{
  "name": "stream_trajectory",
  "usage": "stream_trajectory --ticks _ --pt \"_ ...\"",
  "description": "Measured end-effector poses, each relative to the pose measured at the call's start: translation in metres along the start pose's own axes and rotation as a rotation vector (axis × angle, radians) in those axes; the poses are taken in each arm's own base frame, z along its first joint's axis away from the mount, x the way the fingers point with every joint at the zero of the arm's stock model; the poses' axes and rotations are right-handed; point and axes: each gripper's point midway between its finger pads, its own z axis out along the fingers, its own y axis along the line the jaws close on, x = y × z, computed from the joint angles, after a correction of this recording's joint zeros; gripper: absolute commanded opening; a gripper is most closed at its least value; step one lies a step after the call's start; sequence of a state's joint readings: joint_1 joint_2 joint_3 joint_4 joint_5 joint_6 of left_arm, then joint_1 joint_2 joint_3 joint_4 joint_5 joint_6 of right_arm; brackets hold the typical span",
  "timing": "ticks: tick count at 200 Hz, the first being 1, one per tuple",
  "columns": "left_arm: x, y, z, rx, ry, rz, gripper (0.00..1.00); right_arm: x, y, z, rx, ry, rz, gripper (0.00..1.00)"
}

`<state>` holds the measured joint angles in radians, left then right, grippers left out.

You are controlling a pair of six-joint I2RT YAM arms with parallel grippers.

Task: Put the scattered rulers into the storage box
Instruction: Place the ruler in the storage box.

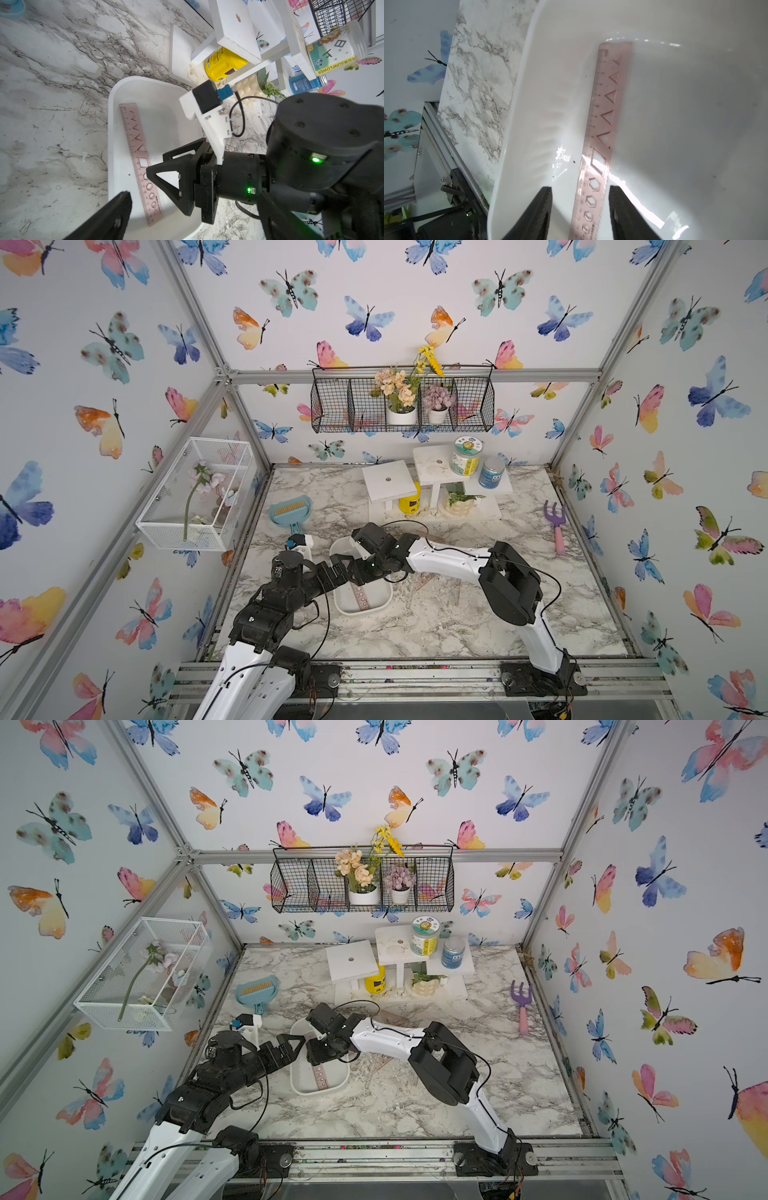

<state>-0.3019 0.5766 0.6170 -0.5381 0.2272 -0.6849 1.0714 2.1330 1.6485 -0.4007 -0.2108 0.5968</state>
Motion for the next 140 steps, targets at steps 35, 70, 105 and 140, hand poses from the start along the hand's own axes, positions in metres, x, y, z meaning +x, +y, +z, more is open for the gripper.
stream_trajectory --ticks 35,70,105,140 --pt "-0.009 -0.009 -0.004 0.014 -0.015 0.008 0.98 -0.021 0.003 -0.042 0.062 -0.095 -0.03 0.51" --pt "-0.016 -0.016 -0.001 0.015 -0.011 0.036 0.92 -0.042 -0.002 -0.101 0.146 -0.22 -0.044 0.51" --pt "-0.017 -0.023 0.013 0.03 0.041 0.054 0.86 -0.03 -0.047 -0.137 0.262 -0.25 0.005 0.47" --pt "0.01 -0.037 0.037 0.051 0.167 0.103 0.85 0.008 -0.127 -0.139 0.413 -0.17 0.12 0.45"
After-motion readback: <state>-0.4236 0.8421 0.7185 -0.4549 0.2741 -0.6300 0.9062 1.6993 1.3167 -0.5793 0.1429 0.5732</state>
